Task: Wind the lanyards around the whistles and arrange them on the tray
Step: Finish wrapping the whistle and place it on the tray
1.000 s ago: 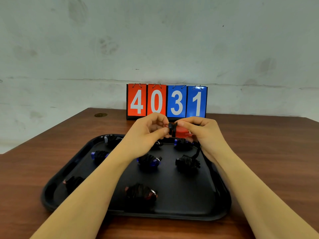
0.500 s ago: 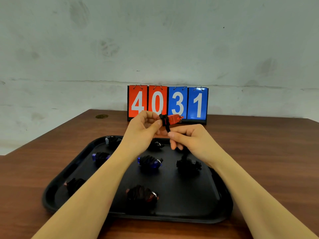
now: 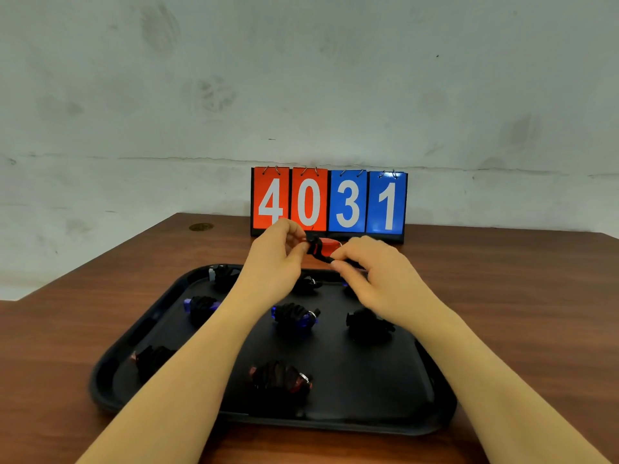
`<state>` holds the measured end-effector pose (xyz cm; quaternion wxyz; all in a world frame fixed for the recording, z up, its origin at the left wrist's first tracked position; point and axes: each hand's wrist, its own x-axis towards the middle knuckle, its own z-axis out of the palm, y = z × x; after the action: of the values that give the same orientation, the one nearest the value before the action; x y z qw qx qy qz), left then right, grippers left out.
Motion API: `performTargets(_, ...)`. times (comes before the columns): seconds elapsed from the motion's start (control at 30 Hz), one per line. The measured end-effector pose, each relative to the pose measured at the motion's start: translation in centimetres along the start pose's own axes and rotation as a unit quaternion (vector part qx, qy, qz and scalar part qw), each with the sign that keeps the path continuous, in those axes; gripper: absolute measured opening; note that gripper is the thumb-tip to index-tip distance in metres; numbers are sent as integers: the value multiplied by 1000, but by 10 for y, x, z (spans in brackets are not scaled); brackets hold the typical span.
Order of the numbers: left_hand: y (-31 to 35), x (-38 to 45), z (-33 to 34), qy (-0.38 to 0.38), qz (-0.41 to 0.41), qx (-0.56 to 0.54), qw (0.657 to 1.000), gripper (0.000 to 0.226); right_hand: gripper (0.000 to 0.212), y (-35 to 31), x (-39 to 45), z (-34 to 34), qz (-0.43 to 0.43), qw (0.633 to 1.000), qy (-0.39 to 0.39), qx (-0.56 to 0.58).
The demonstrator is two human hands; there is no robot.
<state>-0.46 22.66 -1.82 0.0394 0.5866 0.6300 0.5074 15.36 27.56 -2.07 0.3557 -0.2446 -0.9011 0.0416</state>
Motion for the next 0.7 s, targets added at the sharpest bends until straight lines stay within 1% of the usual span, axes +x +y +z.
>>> performTargets(0.03,0,0,0,-4,3,4,1000,9,24,1,0,2,-43,997,33,-55)
performTargets(0.07,0,0,0,-7,6,7,1000,9,28,2,1,3,-67,992,61,-91)
performTargets(0.13,1,0,0,-11,13,7,1000,10,33,3,2,4,-78,984,95,-125)
performTargets(0.2,2,-1,0,-19,21,4,1000,10,32,2,3,6,-70,984,102,-129)
performTargets(0.27,4,-3,0,-30,27,-1,999,10,30,3,3,7,-55,987,107,-105)
performTargets(0.37,5,-4,-1,-47,46,-1,998,10,18,5,1,6,-22,991,123,-40)
performTargets(0.43,6,-5,-1,-58,54,-1,997,11,13,8,2,5,-6,992,122,-17)
performTargets(0.6,5,-7,-2,-70,61,9,996,12,11,10,3,1,17,991,131,13)
performTargets(0.7,5,-8,-2,-96,67,12,993,13,13,10,2,-2,48,988,129,70)
